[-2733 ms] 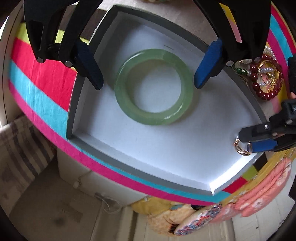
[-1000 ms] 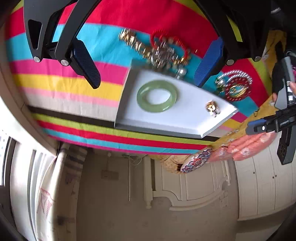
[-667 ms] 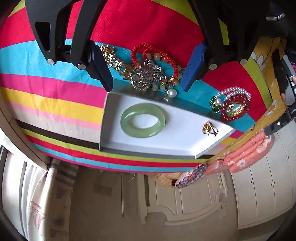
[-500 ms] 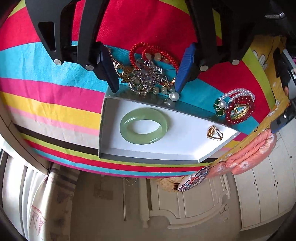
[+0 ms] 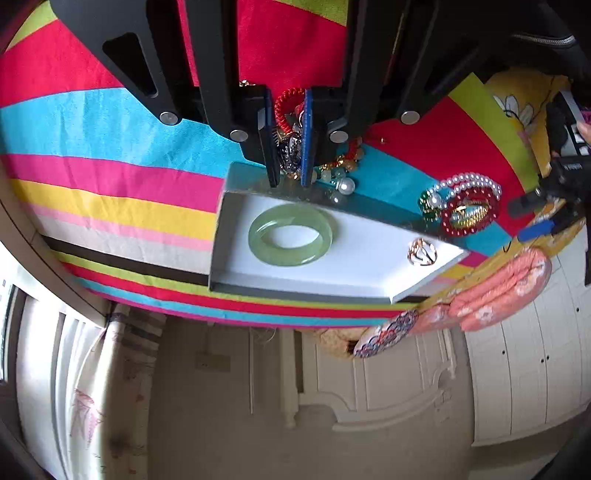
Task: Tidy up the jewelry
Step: 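Open both grippers and move them back over the jewelry pile, then grasp the silver brooch with the right gripper while the left grasps the dark red bead bracelet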
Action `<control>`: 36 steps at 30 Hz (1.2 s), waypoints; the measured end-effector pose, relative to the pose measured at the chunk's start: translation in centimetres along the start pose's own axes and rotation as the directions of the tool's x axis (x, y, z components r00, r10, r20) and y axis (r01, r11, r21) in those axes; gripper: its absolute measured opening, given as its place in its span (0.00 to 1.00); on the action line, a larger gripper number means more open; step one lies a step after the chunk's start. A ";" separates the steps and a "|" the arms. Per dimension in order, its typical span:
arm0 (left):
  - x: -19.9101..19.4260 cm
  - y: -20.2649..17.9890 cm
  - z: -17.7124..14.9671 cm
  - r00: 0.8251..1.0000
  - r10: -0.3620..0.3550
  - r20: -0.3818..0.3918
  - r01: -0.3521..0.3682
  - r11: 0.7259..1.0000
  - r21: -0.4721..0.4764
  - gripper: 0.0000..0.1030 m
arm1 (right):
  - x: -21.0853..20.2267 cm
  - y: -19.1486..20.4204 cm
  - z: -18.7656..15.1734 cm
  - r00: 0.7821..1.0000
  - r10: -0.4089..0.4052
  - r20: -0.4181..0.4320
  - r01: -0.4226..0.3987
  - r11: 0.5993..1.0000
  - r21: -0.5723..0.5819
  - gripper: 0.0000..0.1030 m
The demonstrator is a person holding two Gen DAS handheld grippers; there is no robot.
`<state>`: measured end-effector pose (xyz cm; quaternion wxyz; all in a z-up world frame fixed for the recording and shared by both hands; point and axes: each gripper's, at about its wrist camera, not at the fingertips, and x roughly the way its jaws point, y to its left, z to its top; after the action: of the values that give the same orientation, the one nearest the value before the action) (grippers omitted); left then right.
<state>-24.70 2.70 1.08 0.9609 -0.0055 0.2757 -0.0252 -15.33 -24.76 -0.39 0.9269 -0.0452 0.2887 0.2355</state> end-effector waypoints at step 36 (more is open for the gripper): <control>-0.1 0.8 6.6 0.965 -0.264 -0.007 0.263 0.963 -0.065 0.11 | -2.5 -3.3 0.3 0.994 0.025 0.109 -0.041 0.989 0.143 0.10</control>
<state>-21.28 3.49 6.69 0.9462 -0.0724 0.2806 -0.1439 -15.43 -28.61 1.05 0.9379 0.0397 0.2555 0.2314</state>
